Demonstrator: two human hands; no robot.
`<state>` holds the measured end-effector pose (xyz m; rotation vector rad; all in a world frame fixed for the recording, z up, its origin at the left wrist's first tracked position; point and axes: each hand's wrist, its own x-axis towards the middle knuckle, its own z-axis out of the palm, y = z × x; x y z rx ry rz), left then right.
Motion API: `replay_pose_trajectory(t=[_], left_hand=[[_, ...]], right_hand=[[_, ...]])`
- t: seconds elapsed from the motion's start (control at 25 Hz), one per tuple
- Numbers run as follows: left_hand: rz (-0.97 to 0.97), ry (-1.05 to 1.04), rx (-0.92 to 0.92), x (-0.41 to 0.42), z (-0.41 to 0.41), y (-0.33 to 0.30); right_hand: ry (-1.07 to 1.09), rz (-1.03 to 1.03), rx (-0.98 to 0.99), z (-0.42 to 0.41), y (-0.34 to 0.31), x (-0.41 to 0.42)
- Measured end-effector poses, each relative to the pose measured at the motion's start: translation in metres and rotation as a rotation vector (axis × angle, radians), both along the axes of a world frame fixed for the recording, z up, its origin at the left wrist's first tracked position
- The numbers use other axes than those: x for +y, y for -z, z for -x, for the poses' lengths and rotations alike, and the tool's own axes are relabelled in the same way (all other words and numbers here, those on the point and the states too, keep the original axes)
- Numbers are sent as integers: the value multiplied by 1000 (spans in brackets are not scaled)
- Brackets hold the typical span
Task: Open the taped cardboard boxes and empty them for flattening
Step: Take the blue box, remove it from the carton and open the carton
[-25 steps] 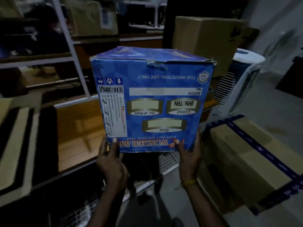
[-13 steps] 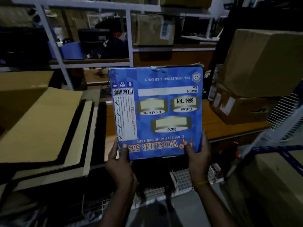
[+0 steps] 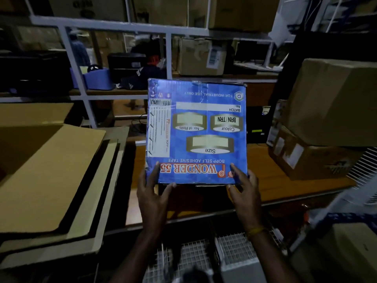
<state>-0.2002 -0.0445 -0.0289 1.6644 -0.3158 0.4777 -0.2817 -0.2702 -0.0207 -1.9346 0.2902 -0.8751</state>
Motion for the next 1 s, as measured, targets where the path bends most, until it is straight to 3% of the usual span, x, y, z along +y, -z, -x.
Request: replay_pose_trajectory(t=[0.24, 0.44, 0.64, 0.8, 0.92, 1.0], left_hand=[[-33, -105, -133, -35, -17, -37], [-218, -399, -244, -67, -40, -81], [10, -287, -255, -107, -59, -110], [-92, -358, -285, -127, -86, -110], [-155, -363, -304, -126, -105, -83], [-212, -357, -292, -121, -111, -60]], right_hand=[[166, 142, -207, -28, -24, -36], [173, 115, -328, -53, -57, -72], [150, 100, -391, -81, -87, -98], [75, -35, -443, -112, -88, -117], [4, -180, -347, -134, -67, -126], [11, -166, -290, -145, -48, -127]])
